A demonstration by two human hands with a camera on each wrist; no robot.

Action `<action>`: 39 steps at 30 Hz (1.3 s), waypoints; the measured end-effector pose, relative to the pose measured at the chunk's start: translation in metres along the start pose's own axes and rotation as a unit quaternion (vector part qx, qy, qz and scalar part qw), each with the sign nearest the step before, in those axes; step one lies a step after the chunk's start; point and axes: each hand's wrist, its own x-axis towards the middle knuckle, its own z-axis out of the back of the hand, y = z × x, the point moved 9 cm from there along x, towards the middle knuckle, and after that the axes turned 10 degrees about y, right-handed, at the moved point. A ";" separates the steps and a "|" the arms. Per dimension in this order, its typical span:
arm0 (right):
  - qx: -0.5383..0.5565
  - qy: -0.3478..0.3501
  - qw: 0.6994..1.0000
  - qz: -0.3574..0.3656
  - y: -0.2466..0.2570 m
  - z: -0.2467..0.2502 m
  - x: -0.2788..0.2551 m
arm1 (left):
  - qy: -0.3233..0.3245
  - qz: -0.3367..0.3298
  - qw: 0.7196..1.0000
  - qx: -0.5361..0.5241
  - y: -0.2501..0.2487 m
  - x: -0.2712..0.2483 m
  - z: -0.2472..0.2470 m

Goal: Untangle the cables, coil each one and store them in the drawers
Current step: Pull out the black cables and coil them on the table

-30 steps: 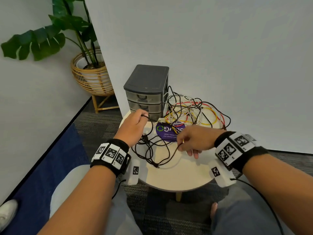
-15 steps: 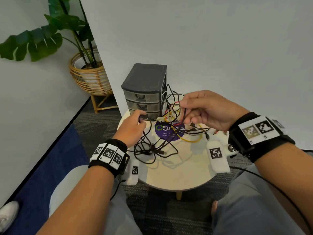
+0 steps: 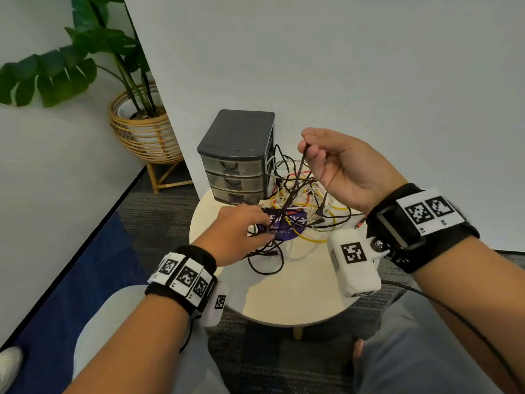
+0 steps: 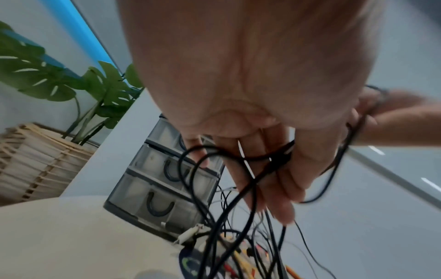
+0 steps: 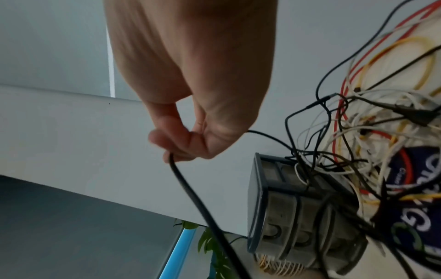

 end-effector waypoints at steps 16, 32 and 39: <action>-0.281 0.040 0.959 0.008 0.000 0.027 -0.015 | 0.041 0.089 0.948 -0.304 0.013 0.005 0.002; -0.162 0.204 0.965 -0.034 -0.018 -0.030 -0.013 | -0.099 0.096 0.963 -0.232 0.010 0.015 0.017; -0.148 0.230 0.961 -0.050 -0.029 -0.039 -0.006 | -0.140 0.093 0.956 -0.239 0.010 0.011 0.027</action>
